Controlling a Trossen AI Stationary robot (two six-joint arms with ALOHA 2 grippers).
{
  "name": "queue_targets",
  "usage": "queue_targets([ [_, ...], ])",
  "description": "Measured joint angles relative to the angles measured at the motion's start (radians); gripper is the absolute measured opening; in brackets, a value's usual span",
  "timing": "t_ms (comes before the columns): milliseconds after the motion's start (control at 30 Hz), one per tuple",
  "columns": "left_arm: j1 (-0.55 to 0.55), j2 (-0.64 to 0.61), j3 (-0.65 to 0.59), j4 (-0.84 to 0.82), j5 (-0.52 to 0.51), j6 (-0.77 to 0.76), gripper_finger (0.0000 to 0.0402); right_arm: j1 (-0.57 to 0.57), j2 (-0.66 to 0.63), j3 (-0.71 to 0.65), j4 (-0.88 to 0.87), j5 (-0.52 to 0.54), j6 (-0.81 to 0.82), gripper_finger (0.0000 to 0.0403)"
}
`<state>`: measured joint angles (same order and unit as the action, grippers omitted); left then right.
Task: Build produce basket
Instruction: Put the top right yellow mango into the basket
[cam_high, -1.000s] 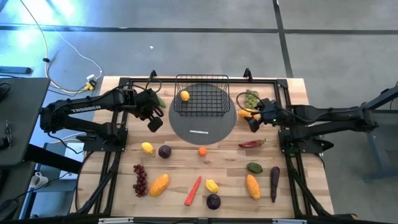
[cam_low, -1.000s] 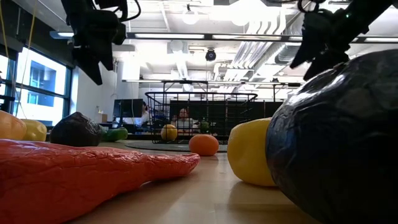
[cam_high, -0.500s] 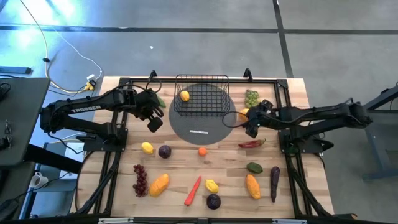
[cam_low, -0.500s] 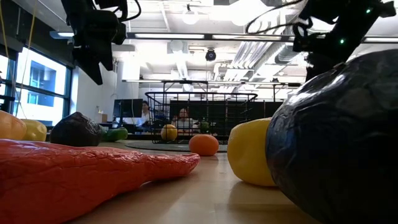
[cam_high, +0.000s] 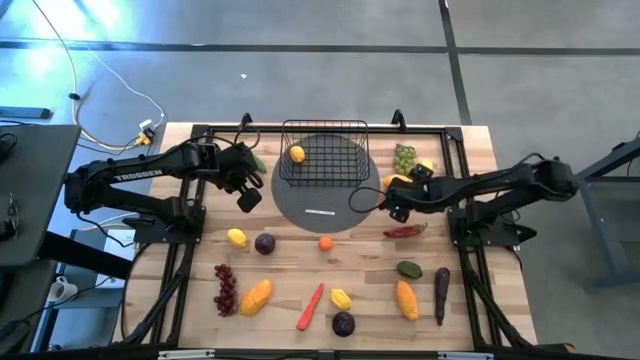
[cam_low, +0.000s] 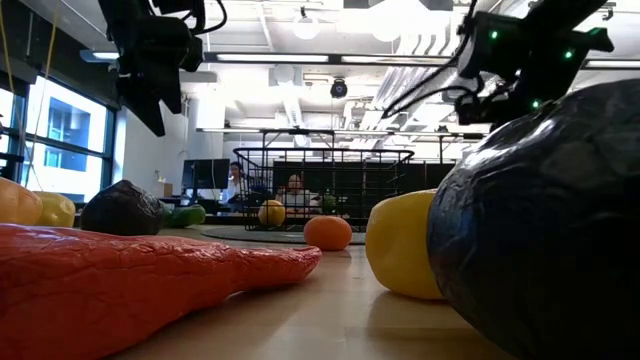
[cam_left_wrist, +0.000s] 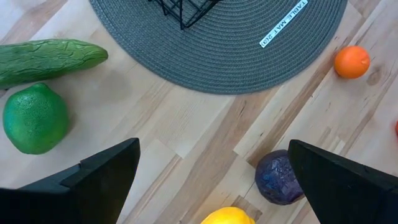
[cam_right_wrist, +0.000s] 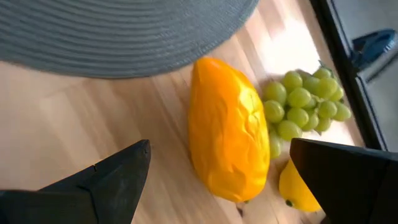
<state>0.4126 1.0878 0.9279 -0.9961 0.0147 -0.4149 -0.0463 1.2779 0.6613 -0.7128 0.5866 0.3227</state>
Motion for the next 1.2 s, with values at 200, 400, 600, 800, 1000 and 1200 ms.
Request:
queue_targets([
  [200, 0.000, 0.000, 0.000, 0.000, 0.000, 0.000, 0.0397, -0.014, 0.088, 0.000, 0.001, 0.012, 0.039, 0.0369],
  [400, 0.000, 0.000, 0.000, 0.000, 0.000, 0.000, 0.0397, -0.077, 0.173, 0.000, 0.007, 0.012, 0.066, 0.0369],
  [600, 0.000, 0.000, 0.000, 0.000, 0.000, 0.000, 0.0397, -0.138, 0.224, 0.000, 0.007, 0.007, 0.070, 0.0369],
  [800, 0.000, 0.000, 0.000, 0.000, 0.000, 0.000, 0.0397, -0.176, 0.239, 0.004, 0.013, -0.025, 0.070, 0.0359],
  [1000, 0.000, 0.000, 0.000, 0.000, 0.000, 0.026, 0.0397, -0.178, 0.241, 0.002, 0.022, -0.038, 0.062, 0.0300],
  [1200, 0.000, 0.000, 0.000, 0.000, 0.000, 0.026, 0.0397, -0.179, 0.241, 0.000, 0.019, -0.050, 0.064, 0.0241],
])
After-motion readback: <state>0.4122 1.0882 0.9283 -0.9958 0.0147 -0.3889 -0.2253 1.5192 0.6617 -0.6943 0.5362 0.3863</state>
